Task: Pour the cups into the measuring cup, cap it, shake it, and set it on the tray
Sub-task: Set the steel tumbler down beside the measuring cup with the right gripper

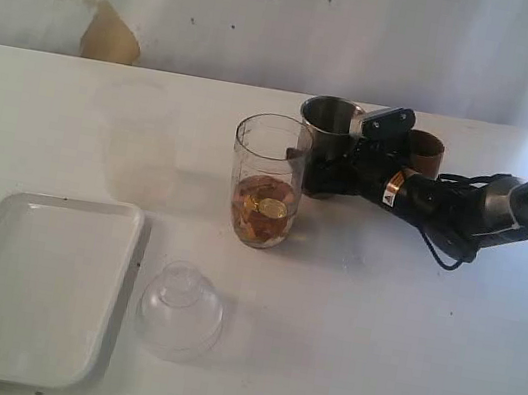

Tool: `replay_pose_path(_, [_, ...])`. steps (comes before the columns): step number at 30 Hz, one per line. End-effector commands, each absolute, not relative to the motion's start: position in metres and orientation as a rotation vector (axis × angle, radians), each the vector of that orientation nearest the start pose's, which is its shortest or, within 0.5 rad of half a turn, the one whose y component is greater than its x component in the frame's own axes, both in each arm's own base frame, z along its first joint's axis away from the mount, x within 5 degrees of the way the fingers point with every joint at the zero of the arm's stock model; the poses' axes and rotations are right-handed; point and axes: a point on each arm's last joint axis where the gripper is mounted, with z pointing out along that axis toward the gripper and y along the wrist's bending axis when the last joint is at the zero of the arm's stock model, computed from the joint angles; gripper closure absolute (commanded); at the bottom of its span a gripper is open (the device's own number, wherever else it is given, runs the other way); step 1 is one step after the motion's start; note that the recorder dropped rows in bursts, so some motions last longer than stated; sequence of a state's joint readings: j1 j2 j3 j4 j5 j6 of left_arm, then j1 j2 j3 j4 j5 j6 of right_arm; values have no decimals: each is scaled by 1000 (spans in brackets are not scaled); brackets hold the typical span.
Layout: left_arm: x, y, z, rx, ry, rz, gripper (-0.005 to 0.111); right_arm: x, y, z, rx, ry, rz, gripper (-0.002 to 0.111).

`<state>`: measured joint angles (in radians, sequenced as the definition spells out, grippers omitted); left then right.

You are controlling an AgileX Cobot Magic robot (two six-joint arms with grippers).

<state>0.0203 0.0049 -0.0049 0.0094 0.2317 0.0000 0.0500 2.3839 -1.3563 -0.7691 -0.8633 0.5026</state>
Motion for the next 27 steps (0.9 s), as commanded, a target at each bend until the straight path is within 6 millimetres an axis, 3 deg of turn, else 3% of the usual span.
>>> replay_pose_path(1, [55, 1, 192, -7, 1717, 22, 107, 470, 71, 81, -504, 1737, 485, 3])
replay_pose_path(7, [55, 1, 192, -7, 1717, 22, 107, 471, 71, 82, -504, 1736, 484, 3])
replay_pose_path(19, [55, 1, 192, -7, 1717, 22, 107, 473, 67, 103, -502, 1767, 413, 3])
replay_pose_path(27, [55, 1, 192, -7, 1717, 22, 107, 471, 69, 101, -547, 1770, 417, 3])
